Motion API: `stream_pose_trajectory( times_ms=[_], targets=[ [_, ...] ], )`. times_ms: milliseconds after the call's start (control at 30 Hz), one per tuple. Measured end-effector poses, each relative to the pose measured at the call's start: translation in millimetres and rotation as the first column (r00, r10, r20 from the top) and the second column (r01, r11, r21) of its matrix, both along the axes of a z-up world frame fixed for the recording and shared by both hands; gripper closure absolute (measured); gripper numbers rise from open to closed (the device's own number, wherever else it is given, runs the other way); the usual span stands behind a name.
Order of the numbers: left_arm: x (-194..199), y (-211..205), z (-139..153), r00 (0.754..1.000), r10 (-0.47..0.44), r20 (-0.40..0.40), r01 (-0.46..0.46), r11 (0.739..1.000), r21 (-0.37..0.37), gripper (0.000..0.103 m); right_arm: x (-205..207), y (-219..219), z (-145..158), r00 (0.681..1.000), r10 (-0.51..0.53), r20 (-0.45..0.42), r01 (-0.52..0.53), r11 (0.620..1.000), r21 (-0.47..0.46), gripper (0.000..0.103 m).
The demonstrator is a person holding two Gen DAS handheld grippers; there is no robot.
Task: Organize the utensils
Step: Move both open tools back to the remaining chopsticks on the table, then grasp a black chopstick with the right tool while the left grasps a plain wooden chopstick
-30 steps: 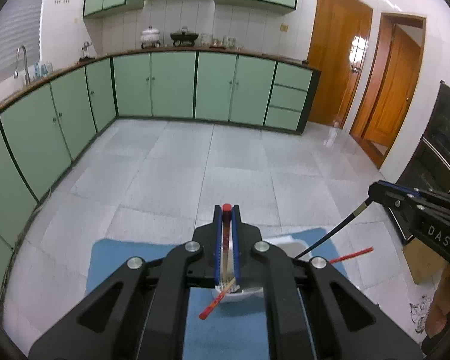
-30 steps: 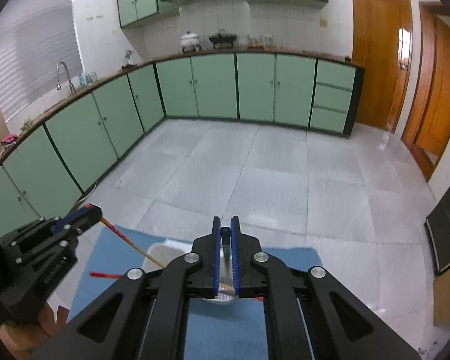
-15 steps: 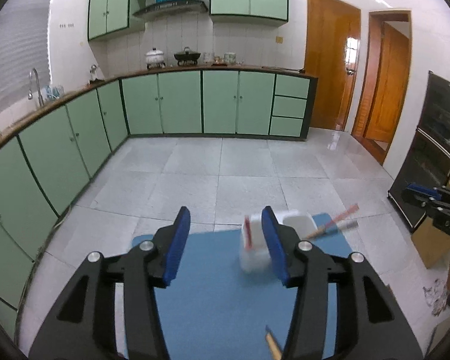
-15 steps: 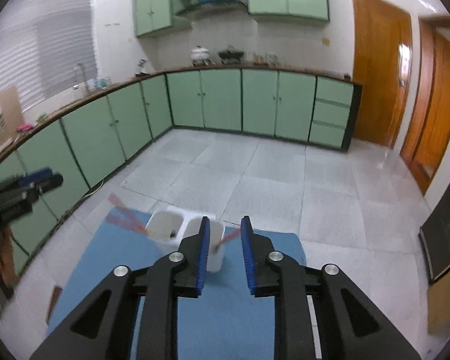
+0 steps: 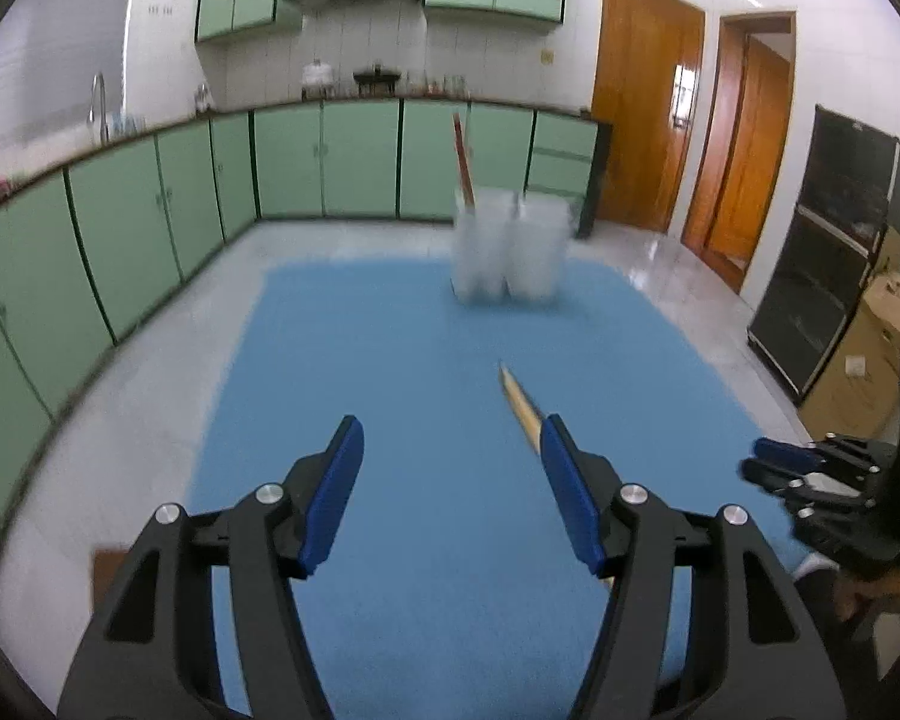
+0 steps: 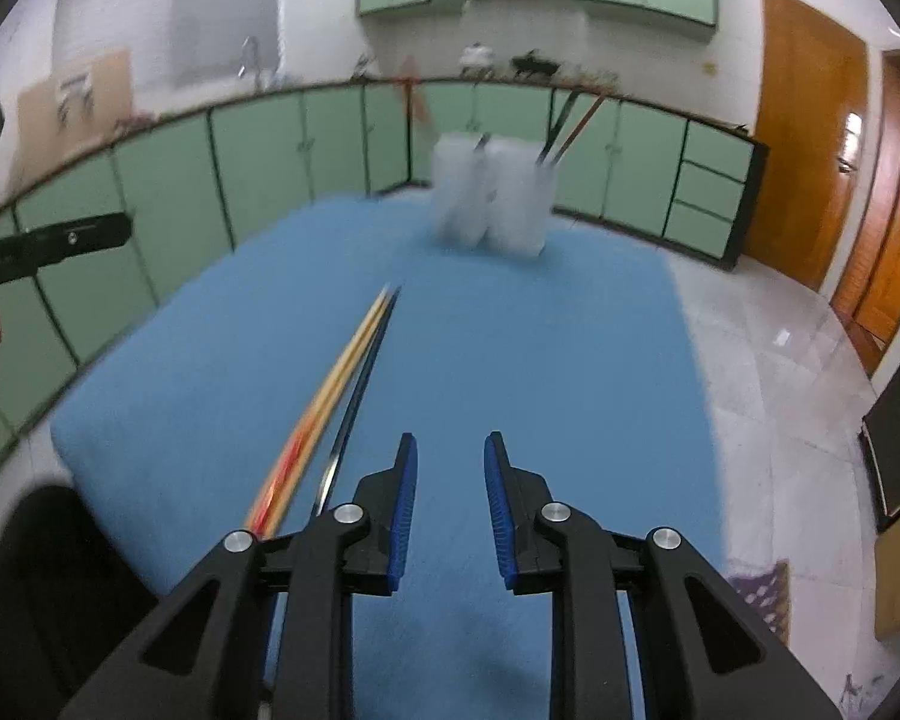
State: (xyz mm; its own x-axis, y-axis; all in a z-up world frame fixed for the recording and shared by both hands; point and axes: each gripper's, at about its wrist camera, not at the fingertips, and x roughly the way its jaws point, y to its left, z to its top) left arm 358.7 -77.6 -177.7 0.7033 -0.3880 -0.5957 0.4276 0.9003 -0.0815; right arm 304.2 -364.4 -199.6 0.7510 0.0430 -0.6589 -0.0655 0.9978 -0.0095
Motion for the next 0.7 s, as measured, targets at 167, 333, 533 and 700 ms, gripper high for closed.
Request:
stream_pose_trajectory(
  times_ms=[167, 333, 533, 700],
  targets=[
    [-41, -23, -72, 0.989, -0.063, -0.131, 0.065, 0.998, 0.009, 0.043, -19, 10, -42, 0.998, -0.016, -0.055, 0.018, 0.999, 0.035, 0.080],
    [-50, -50, -104, 0.977, -0.116, -0.180, 0.125, 0.991, 0.044, 0.044, -23, -4, -47, 0.996, -0.050, -0.070, 0.055, 0.997, 0.060, 0.080],
    [-47, -67, -113, 0.980, -0.113, -0.163, 0.127, 0.989, 0.077, 0.044, -22, -14, -47, 0.995, -0.065, -0.072, 0.070, 0.995, 0.075, 0.080],
    [-39, -64, -112, 0.983, -0.089, -0.163, 0.106, 0.989, 0.101, 0.045, -18, -6, -48, 0.997, -0.044, -0.071, 0.049, 0.997, 0.066, 0.080]
  ],
)
